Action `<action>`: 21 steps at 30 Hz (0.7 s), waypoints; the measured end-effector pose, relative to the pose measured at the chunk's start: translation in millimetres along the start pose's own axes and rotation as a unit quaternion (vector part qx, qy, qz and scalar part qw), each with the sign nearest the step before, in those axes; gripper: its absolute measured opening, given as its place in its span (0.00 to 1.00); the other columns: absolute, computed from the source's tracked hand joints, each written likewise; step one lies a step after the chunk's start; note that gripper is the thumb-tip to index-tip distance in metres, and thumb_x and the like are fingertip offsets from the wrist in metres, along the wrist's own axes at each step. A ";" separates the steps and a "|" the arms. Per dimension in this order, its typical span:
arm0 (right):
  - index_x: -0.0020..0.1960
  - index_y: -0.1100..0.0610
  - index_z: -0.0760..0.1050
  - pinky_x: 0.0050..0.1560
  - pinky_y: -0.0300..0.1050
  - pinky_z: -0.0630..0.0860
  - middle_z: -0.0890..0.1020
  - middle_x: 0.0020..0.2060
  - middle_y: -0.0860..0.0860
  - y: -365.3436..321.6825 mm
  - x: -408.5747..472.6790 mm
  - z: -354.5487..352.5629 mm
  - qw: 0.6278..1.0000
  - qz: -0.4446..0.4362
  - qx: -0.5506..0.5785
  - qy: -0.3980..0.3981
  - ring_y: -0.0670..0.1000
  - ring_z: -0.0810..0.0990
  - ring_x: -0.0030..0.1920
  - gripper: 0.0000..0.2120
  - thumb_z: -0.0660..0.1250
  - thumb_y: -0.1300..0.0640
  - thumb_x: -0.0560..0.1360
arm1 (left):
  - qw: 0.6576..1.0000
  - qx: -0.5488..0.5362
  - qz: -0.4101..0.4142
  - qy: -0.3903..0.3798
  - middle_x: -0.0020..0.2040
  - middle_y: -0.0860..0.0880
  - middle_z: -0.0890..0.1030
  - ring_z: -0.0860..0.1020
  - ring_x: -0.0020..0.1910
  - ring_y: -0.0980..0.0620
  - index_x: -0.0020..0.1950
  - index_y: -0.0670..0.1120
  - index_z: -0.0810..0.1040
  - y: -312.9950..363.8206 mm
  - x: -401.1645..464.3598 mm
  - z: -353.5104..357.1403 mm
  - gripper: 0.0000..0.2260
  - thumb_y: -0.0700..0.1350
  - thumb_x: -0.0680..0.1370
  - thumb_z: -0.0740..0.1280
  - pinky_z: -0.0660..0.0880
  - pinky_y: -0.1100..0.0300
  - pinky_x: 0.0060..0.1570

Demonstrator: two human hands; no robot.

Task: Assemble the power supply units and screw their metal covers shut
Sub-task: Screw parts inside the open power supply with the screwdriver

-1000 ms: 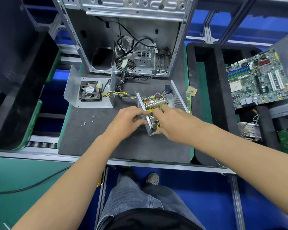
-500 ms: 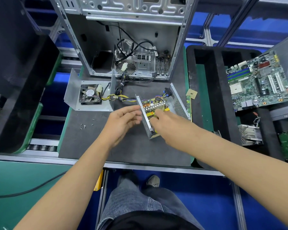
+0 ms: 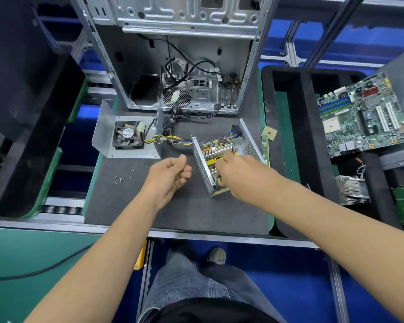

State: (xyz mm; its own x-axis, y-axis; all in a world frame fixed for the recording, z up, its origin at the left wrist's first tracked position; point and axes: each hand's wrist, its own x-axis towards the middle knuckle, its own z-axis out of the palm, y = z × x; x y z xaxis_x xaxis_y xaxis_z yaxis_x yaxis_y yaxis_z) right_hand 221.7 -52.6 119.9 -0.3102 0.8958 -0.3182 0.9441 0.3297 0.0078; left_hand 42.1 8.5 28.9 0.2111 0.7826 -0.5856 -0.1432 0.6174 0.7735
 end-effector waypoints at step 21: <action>0.35 0.57 0.76 0.29 0.38 0.60 0.80 0.30 0.49 64.2 -14.9 17.8 0.553 0.254 0.742 0.280 0.45 0.62 0.27 0.12 0.73 0.55 0.75 | 0.981 -0.182 -0.015 -0.065 0.40 0.46 0.84 0.82 0.37 0.55 0.48 0.40 0.85 20.5 -3.8 15.4 0.06 0.37 0.78 0.67 0.79 0.66 0.37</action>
State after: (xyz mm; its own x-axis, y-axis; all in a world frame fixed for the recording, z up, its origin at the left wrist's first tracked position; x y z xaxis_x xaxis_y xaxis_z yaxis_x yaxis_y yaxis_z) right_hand 288.9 -50.1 108.2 0.4449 0.8488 -0.2858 -0.1532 -0.2423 -0.9580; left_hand 53.2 17.0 50.7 0.3394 0.7608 -0.5531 -0.4647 0.6469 0.6047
